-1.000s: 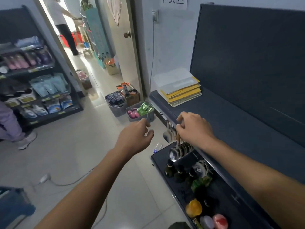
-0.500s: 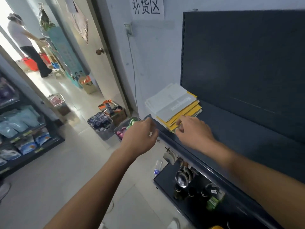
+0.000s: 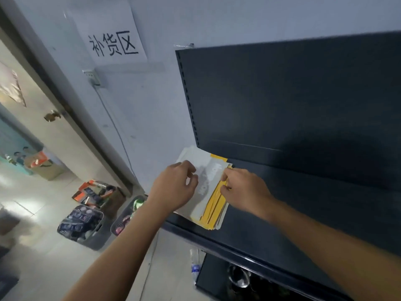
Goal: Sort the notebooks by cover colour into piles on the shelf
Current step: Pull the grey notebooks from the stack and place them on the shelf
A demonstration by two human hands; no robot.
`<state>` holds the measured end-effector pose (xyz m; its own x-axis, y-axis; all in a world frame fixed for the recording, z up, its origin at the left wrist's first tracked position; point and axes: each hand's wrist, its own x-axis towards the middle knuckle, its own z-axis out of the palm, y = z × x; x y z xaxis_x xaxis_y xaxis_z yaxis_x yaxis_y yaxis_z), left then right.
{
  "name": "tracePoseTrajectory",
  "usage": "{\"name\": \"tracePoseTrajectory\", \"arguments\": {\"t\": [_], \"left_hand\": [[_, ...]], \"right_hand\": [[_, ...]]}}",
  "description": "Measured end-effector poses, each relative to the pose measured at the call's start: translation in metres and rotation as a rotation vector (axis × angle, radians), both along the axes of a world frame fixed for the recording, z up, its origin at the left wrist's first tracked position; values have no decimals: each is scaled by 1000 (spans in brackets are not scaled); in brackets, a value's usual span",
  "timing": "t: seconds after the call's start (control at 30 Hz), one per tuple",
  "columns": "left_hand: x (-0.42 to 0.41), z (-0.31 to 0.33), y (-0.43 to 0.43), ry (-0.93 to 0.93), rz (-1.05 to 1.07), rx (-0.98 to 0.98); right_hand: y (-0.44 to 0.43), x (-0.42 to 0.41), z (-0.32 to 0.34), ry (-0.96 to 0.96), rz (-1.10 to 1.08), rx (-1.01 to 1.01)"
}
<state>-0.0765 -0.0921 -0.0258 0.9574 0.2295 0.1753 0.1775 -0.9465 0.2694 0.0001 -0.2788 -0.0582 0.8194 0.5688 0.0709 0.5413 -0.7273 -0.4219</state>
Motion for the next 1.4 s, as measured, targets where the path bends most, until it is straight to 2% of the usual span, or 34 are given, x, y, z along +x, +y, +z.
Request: {"name": "tracePoseTrajectory", "arguments": {"t": [0.1, 0.23, 0.37, 0.47, 0.63, 0.83, 1.23, 1.4], "left_hand": [[23, -5, 14, -3, -52, 21], [42, -8, 43, 0, -21, 67], [54, -13, 71, 177, 20, 151], [60, -21, 84, 242, -22, 112], [61, -35, 97, 167, -77, -23], [61, -41, 113, 206, -65, -168], [62, -33, 127, 304, -10, -279], [61, -29, 134, 309, -4, -314]], "right_hand": [[7, 7, -4, 48, -84, 30], [26, 5, -5, 228, -226, 5], [51, -3, -8, 417, -342, 38], [69, -13, -9, 371, -402, 17], [90, -29, -21, 304, -489, 41], [106, -42, -34, 265, -648, 92], [109, -53, -27, 140, -535, -2], [117, -54, -25, 185, -538, 25]]}}
